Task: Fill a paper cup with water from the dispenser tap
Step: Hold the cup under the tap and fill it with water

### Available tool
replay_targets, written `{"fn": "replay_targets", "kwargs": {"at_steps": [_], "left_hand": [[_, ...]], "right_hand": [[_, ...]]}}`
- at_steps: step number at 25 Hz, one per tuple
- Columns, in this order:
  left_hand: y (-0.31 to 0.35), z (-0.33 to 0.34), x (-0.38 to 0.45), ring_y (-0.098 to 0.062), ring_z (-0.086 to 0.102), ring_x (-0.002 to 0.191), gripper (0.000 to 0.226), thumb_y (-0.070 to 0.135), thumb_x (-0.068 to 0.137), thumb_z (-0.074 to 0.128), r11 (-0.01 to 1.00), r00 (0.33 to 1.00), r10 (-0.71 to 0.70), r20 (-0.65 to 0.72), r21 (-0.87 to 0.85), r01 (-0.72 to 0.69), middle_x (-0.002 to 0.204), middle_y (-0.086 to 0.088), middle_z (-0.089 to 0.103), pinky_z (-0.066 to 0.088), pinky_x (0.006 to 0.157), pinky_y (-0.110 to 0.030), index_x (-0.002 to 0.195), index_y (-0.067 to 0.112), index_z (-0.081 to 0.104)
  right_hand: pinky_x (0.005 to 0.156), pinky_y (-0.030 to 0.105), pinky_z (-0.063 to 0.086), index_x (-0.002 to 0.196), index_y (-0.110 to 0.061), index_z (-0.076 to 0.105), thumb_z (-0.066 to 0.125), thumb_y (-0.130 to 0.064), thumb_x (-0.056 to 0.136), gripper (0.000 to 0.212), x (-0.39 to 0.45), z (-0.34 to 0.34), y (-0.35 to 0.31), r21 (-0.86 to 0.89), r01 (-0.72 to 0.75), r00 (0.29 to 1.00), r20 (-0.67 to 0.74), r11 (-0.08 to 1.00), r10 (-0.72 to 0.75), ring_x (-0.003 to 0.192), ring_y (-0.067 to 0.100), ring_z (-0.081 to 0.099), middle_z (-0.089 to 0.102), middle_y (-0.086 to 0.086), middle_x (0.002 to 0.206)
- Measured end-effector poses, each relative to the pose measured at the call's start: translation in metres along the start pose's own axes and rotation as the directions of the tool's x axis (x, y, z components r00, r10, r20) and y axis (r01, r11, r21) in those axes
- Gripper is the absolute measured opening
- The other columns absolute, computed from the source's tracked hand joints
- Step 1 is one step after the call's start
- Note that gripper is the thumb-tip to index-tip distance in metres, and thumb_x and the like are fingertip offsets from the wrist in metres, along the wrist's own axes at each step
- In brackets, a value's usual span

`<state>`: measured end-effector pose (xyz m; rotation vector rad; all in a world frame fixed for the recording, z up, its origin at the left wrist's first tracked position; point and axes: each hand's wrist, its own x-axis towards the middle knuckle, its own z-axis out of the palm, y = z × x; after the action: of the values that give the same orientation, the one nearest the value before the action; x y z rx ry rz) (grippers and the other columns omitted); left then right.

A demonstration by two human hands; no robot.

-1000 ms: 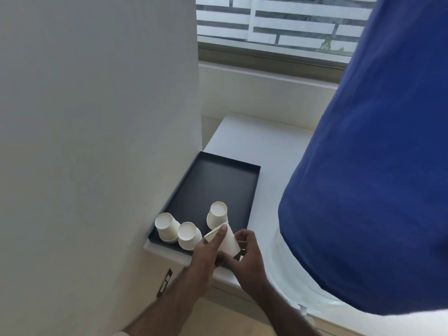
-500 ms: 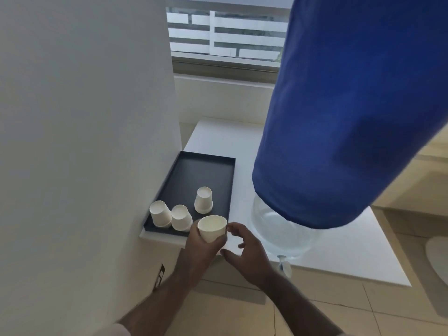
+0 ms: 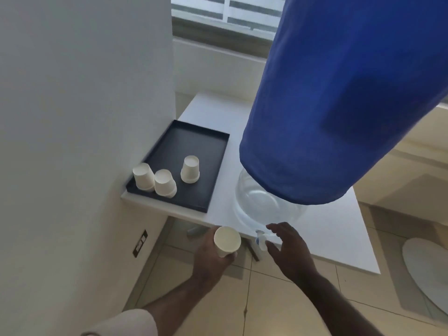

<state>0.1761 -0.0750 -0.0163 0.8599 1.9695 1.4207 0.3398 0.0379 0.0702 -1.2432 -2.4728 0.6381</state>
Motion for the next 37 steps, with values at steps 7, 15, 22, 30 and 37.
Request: {"fn": "replay_targets", "kwargs": {"at_steps": [7, 15, 22, 30, 37], "left_hand": [[-0.052, 0.081, -0.010, 0.006, 0.064, 0.089, 0.062, 0.020, 0.060, 0.084, 0.989, 0.989, -0.146, -0.013, 0.025, 0.146, 0.098, 0.035, 0.066, 0.053, 0.073, -0.017, 0.101, 0.053, 0.052], [-0.070, 0.131, 0.008, -0.001, 0.067, 0.087, 0.063, 0.012, 0.063, 0.086, 0.987, 0.986, -0.162, -0.041, 0.001, 0.162, 0.097, 0.021, 0.070, 0.057, 0.068, -0.022, 0.103, 0.048, 0.054], [-0.080, 0.148, 0.013, -0.006, 0.067, 0.089, 0.064, 0.015, 0.063, 0.086, 0.989, 0.989, -0.135, -0.066, -0.062, 0.131, 0.100, 0.011, 0.070, 0.058, 0.075, -0.029, 0.104, 0.049, 0.050], [-0.077, 0.152, 0.025, -0.010, 0.063, 0.092, 0.066, 0.013, 0.059, 0.089, 0.986, 0.985, -0.137, -0.101, -0.113, 0.125, 0.103, 0.008, 0.066, 0.048, 0.071, -0.010, 0.109, 0.034, 0.051], [-0.080, 0.156, 0.024, -0.014, 0.063, 0.093, 0.064, 0.013, 0.059, 0.085, 0.987, 0.986, -0.132, -0.100, -0.102, 0.121, 0.105, 0.006, 0.066, 0.056, 0.077, -0.029, 0.112, 0.028, 0.053]], "right_hand": [[0.080, 0.027, 0.046, 0.127, -0.020, 0.057, 0.066, -0.027, 0.083, 0.045, 0.001, 0.041, 0.054, -0.134, 0.121, 0.981, 0.165, 0.984, -0.098, 0.103, 0.016, 0.057, 0.063, -0.005, 0.112], [0.070, 0.032, 0.050, 0.113, -0.012, 0.065, 0.073, -0.018, 0.077, 0.038, 0.010, 0.065, 0.077, -0.250, 0.243, 0.970, 0.090, 0.937, -0.227, 0.086, 0.025, 0.063, 0.068, 0.001, 0.095], [0.067, 0.031, 0.047, 0.098, -0.010, 0.070, 0.075, -0.014, 0.077, 0.022, 0.011, 0.061, 0.071, -0.374, 0.321, 0.947, 0.155, 0.870, -0.282, 0.076, 0.024, 0.065, 0.069, -0.001, 0.081], [0.051, 0.034, 0.035, 0.053, -0.016, 0.040, 0.050, -0.015, 0.092, 0.040, 0.040, 0.041, 0.059, -0.245, 0.099, 0.982, 0.183, 0.965, -0.054, 0.059, 0.026, 0.048, 0.042, -0.003, 0.060], [0.048, 0.030, 0.031, 0.060, -0.006, 0.049, 0.048, -0.016, 0.092, 0.033, 0.040, 0.042, 0.056, -0.239, 0.117, 0.980, 0.184, 0.964, -0.074, 0.059, 0.027, 0.046, 0.048, 0.002, 0.063]]}}
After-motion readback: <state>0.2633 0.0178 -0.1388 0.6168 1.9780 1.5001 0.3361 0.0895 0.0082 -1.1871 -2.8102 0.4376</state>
